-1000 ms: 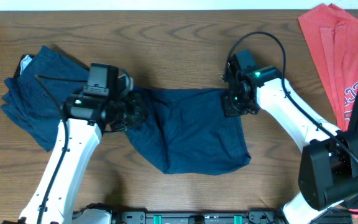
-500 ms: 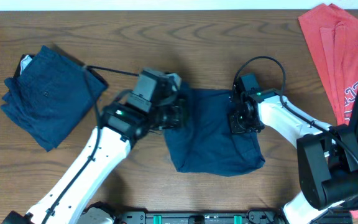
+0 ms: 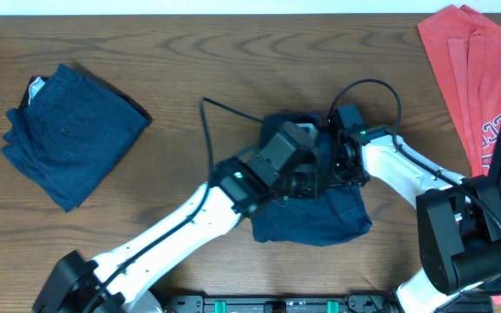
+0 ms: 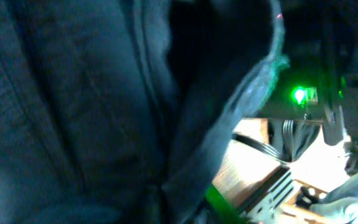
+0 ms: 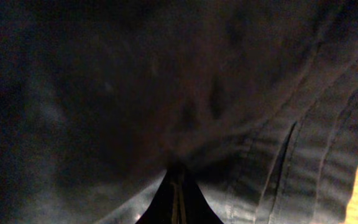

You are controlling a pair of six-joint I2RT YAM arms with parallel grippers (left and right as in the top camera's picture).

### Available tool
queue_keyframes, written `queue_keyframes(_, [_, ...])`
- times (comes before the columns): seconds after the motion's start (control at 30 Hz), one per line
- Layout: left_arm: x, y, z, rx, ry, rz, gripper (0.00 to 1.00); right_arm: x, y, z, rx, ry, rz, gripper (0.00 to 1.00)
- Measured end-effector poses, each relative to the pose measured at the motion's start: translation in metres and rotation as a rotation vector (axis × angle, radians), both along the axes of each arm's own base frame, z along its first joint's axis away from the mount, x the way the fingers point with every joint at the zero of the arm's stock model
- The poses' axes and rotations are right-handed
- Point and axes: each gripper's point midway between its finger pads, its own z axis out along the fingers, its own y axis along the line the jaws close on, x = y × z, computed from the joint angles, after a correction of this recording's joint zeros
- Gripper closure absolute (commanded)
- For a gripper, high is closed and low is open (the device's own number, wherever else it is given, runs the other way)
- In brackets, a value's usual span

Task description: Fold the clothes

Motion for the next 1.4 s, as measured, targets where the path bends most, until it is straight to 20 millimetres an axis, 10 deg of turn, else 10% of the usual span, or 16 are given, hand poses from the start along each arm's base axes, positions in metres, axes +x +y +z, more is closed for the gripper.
queue_keyframes(0.23, [0.01,-0.007,0.001,-0.02,-0.044,-0.004,0.55,-0.037,-0.031,0.015,-0.107,0.196,-0.076,0.87])
queue_keyframes(0.5, [0.054,0.052,0.043,-0.031,-0.173,0.101,0.55,0.031,-0.073,0.123,-0.127,-0.088,-0.223,0.81])
queue_keyframes(0.7, [0.081,0.11,0.042,0.023,-0.148,0.241,0.55,0.038,-0.048,0.173,0.033,-0.227,-0.11,0.84])
queue_keyframes(1.03, [0.1,0.123,-0.018,0.122,-0.023,0.276,0.55,-0.017,0.019,0.108,0.148,0.003,0.131,0.87])
queue_keyframes(1.4, [0.071,0.094,-0.106,0.216,0.205,0.153,0.55,-0.128,-0.007,0.021,0.053,0.383,0.04,0.83])
